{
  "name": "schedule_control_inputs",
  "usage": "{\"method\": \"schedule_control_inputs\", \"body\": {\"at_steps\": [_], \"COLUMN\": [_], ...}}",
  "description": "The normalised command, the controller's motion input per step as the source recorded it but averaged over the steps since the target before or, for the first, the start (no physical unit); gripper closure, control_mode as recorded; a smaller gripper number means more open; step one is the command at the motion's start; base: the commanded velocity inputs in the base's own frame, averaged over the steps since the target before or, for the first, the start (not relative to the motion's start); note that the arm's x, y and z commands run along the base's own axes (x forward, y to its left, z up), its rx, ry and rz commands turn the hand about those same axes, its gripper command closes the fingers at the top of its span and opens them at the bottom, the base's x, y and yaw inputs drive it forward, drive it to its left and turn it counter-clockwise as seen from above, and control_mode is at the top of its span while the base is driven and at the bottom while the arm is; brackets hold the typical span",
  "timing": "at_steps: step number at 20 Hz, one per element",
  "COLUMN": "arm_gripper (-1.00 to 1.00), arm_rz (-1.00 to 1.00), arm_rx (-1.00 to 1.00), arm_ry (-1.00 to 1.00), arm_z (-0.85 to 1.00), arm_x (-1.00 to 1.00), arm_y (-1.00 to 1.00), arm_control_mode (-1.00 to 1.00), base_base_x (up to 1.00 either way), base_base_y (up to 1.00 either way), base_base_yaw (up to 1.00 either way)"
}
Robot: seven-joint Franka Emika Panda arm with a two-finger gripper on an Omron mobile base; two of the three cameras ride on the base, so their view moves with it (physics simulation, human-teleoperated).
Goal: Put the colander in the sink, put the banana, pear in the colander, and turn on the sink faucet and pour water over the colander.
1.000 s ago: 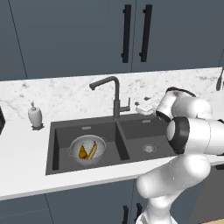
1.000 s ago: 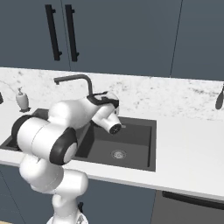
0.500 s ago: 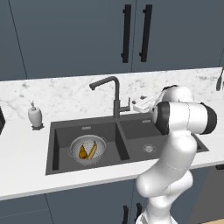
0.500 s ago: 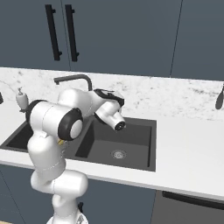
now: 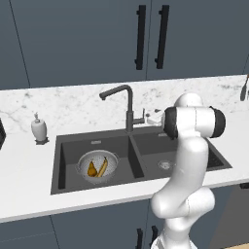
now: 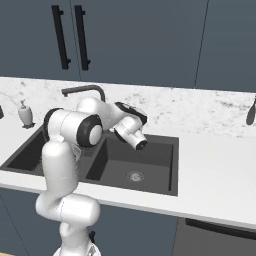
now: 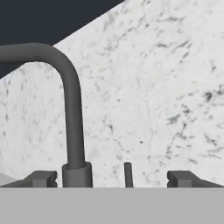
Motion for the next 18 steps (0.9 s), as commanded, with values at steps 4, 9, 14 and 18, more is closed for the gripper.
{"method": "schedule_control_inputs", "body": {"at_steps": [4,9,14,18], "arm_gripper": [-1.00,-1.00,-1.00,-1.00], "arm_rz": [0.00,0.00,0.00,0.00], "arm_rx": [0.00,0.00,0.00,0.02], "arm_ry": [0.00,0.00,0.01,0.02], "arm_z": [-0.19,0.00,0.00,-0.04], "arm_x": [0.45,0.39,0.35,0.31], "arm_y": [0.03,0.03,0.20,0.24], "arm_control_mode": [-1.00,-1.00,-1.00,-1.00], "base_base_x": [0.00,0.00,0.00,0.00], "base_base_y": [0.00,0.00,0.00,0.00], "base_base_yaw": [0.00,0.00,0.00,0.00]}}
